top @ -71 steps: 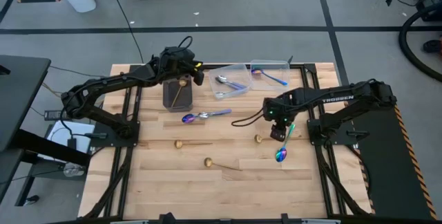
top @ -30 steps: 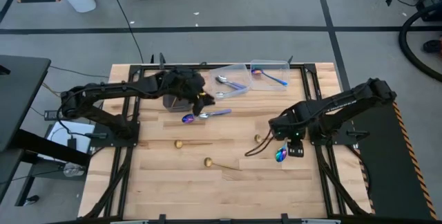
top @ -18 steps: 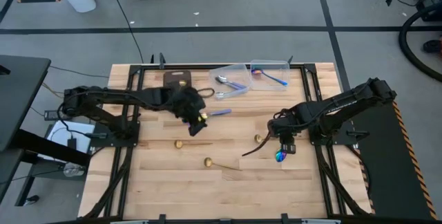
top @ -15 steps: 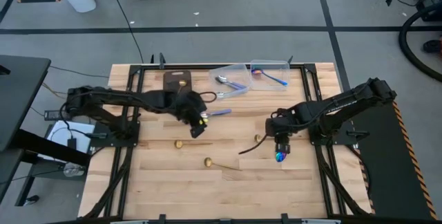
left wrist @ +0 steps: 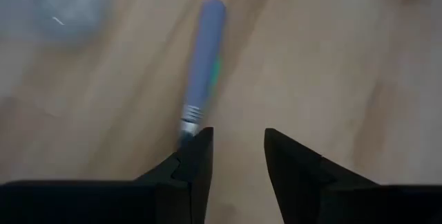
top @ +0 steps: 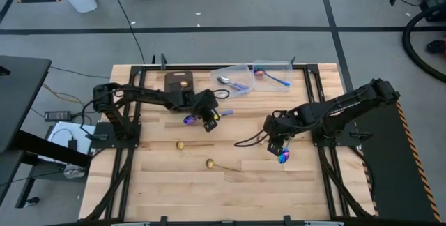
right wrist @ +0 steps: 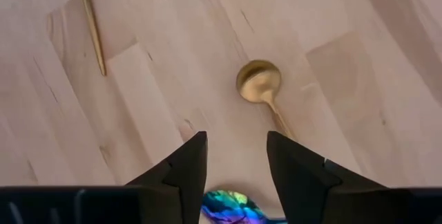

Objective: Sort silverware by color (type)
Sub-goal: Put the purple spoon into the left transparent bin

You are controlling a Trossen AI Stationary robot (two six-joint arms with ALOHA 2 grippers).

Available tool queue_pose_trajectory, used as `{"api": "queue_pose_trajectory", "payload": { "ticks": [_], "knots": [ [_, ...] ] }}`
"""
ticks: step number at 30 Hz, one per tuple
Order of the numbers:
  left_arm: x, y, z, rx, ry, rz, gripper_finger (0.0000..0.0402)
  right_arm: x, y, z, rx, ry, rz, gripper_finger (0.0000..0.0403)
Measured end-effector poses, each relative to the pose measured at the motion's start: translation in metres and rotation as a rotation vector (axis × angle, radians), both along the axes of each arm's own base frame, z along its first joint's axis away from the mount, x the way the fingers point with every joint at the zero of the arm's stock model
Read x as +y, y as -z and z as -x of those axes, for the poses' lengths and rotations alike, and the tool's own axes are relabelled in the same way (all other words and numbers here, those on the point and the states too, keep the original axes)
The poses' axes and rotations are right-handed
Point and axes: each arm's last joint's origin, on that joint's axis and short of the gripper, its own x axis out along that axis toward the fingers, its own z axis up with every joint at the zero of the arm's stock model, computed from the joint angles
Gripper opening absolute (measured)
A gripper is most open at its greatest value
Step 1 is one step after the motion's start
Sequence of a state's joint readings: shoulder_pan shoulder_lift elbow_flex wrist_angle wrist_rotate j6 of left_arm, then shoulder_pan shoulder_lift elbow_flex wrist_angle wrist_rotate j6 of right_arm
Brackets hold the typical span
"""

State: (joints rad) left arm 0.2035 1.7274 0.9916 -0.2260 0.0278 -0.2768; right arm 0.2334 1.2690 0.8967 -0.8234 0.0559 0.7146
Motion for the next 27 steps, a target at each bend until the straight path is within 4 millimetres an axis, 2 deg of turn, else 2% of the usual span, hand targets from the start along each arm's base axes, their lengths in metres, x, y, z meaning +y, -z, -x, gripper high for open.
{"api": "queue_pose_trajectory", "payload": {
  "ticks": [9, 16, 20, 27],
  "knots": [
    [0.022, -0.002, -0.001, -0.006, 0.222, -0.256, 0.0139, 0.003, -0.001, -0.001, -0.034, 0.043, 0.039, 0.0159],
    [0.029, -0.002, 0.0, -0.034, 0.241, -0.236, 0.0139, 0.002, -0.001, -0.002, -0.054, 0.058, 0.069, 0.0159],
    [0.028, 0.011, -0.005, -0.042, 0.238, -0.165, 0.0139, 0.002, -0.002, -0.004, -0.077, 0.065, 0.075, 0.0159],
    [0.024, 0.032, -0.009, 0.032, 0.225, -0.182, 0.0139, 0.003, -0.003, -0.006, -0.097, 0.078, 0.06, 0.0159]
  ]
}}
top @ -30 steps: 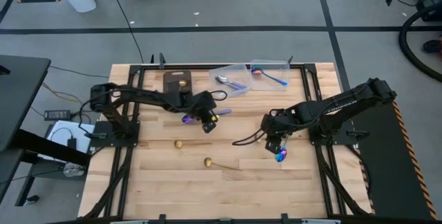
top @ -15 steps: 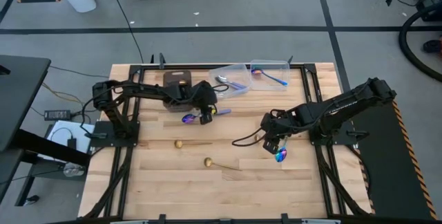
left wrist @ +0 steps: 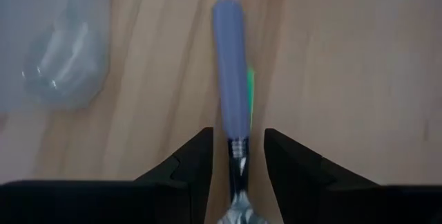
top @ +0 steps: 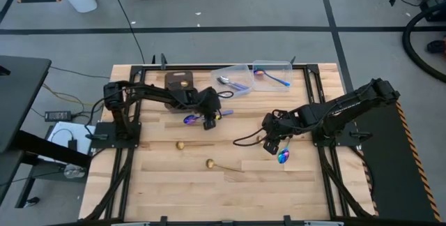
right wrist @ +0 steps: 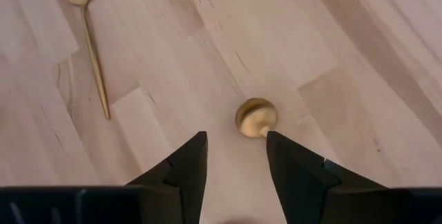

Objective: Sort silverware by color (type)
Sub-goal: Put the purple spoon into the left transparent bin

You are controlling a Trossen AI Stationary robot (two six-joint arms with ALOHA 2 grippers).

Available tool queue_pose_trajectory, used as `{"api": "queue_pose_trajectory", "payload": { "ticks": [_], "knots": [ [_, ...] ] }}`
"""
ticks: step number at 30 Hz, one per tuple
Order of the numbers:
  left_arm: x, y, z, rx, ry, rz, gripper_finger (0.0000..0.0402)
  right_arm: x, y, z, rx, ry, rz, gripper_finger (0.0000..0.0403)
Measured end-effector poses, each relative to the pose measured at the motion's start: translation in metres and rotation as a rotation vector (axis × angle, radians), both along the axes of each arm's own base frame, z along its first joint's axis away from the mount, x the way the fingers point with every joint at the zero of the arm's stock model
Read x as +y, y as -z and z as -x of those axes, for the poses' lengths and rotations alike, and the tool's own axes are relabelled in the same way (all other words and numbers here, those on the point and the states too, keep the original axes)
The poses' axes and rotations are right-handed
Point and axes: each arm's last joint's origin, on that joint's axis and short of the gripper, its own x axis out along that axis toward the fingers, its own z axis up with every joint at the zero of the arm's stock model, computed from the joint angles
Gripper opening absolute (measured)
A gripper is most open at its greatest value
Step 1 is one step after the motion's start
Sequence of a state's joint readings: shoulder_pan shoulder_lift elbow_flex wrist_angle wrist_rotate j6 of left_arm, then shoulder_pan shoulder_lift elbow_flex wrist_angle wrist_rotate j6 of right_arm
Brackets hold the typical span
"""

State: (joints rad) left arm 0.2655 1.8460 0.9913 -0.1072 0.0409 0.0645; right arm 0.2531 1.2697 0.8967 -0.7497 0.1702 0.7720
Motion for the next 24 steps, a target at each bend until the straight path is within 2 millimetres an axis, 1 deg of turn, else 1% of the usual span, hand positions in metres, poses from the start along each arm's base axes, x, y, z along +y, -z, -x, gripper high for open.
{"api": "queue_pose_trajectory", "payload": {
  "ticks": [3, 6, 11, 17, 20, 24],
  "knots": [
    [0.0002, 0.007, -0.0007, 0.021, 0.0, 0.004, 0.0139, 0.0001, 0.0, -0.0001, -0.001, 0.001, -0.005, 0.0159],
    [-0.0003, 0.0077, 0.0, 0.029, 0.0, 0.006, 0.0135, 0.0002, -0.0001, -0.0001, -0.001, 0.001, -0.008, 0.0159],
    [-0.0003, 0.0042, 0.0, 0.017, 0.0, 0.003, 0.0103, 0.0003, -0.0003, -0.0006, -0.006, 0.007, -0.012, 0.0159],
    [-0.0006, 0.0048, 0.0006, 0.025, 0.0, 0.005, 0.0061, 0.0004, -0.0004, -0.0008, -0.008, 0.007, -0.013, 0.0159],
    [-0.0008, 0.005, 0.0012, 0.034, 0.0, 0.008, 0.005, 0.0004, -0.0005, -0.001, -0.011, 0.009, -0.014, 0.0159],
    [-0.0009, 0.0049, 0.0017, 0.039, 0.0, 0.009, 0.0048, 0.0005, -0.0007, -0.0013, -0.015, 0.013, -0.018, 0.0159]
  ]
}}
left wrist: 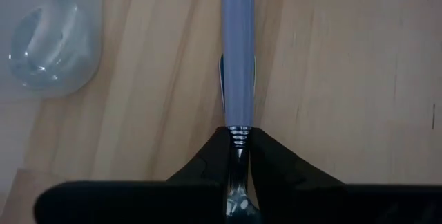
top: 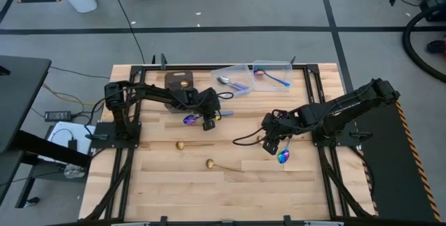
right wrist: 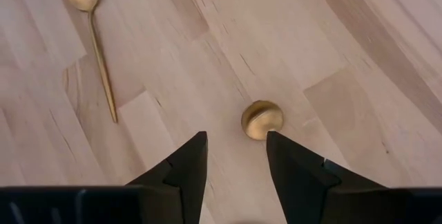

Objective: Sort silverware by color (type)
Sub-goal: Put the purple spoon into the left transparent bin

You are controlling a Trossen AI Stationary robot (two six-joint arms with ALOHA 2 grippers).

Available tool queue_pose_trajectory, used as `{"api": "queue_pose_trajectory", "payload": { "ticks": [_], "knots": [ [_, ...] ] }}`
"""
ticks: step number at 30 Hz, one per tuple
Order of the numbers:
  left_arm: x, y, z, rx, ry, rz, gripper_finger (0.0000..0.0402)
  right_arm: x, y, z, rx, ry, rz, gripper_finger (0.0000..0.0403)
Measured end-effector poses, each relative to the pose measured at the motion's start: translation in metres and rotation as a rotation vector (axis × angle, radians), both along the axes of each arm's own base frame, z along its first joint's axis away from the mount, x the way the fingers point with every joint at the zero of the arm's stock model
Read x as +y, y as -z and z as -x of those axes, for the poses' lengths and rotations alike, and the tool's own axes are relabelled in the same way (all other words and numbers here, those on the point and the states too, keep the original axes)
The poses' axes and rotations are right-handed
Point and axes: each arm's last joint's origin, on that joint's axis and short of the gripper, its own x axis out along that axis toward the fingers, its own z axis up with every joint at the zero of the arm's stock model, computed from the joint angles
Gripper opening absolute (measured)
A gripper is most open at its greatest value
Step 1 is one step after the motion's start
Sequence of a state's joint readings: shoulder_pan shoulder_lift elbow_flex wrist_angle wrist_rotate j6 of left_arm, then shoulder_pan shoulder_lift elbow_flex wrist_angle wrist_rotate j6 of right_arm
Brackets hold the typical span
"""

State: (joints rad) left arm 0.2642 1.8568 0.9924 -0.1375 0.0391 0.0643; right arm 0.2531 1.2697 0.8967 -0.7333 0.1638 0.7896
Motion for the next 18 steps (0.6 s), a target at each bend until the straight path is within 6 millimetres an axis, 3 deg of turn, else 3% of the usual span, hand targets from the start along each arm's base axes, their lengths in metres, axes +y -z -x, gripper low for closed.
{"api": "queue_pose_trajectory", "payload": {
  "ticks": [18],
  "knots": [
    [0.0, -0.026, 0.001, -0.088, -0.047, 0.011, 0.0048, 0.0, 0.0, 0.0, 0.0, -0.003, 0.001, 0.0159]
  ]
}}
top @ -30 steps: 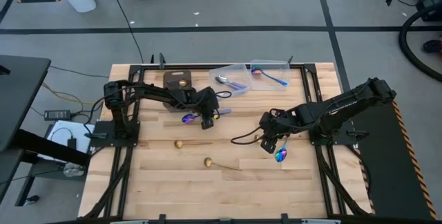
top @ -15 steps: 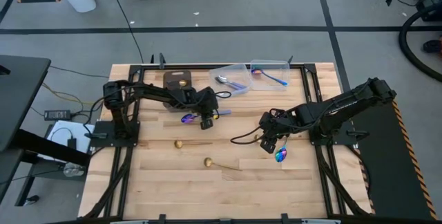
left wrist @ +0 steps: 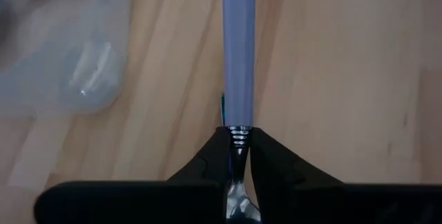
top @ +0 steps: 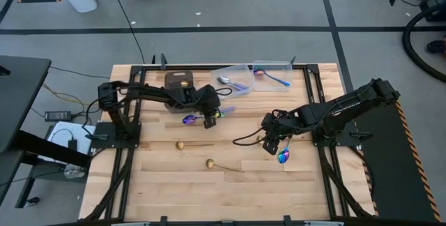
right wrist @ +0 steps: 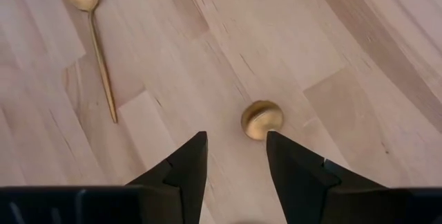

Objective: Sort silverware by color (type)
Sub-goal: Put the purple spoon into the left transparent bin

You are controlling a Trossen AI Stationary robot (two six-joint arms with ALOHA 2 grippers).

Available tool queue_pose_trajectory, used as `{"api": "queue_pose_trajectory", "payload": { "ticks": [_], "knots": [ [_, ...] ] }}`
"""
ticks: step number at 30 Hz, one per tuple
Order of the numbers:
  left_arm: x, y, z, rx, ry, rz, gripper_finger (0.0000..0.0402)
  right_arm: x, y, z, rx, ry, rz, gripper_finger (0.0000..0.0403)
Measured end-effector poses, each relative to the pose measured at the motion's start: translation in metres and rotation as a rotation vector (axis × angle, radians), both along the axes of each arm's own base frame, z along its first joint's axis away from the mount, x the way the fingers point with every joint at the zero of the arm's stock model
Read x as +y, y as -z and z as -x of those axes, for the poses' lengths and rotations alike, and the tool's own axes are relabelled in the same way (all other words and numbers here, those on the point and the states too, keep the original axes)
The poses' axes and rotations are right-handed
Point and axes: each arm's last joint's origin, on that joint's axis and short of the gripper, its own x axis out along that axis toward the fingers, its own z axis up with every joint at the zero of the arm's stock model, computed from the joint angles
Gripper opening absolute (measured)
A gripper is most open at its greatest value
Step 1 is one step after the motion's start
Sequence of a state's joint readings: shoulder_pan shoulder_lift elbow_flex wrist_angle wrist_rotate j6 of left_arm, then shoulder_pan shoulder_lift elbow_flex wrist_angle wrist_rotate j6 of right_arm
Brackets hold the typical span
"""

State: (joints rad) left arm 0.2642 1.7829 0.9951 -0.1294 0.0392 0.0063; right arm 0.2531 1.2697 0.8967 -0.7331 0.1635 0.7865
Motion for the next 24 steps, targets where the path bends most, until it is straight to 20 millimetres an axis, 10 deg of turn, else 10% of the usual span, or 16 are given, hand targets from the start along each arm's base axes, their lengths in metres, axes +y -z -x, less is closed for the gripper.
{"api": "queue_pose_trajectory", "payload": {
  "ticks": [24],
  "knots": [
    [0.051, -0.113, -0.03, -0.216, -0.054, 0.098, 0.0048, 0.0, 0.0, 0.0, 0.004, -0.039, 0.026, 0.0159]
  ]
}}
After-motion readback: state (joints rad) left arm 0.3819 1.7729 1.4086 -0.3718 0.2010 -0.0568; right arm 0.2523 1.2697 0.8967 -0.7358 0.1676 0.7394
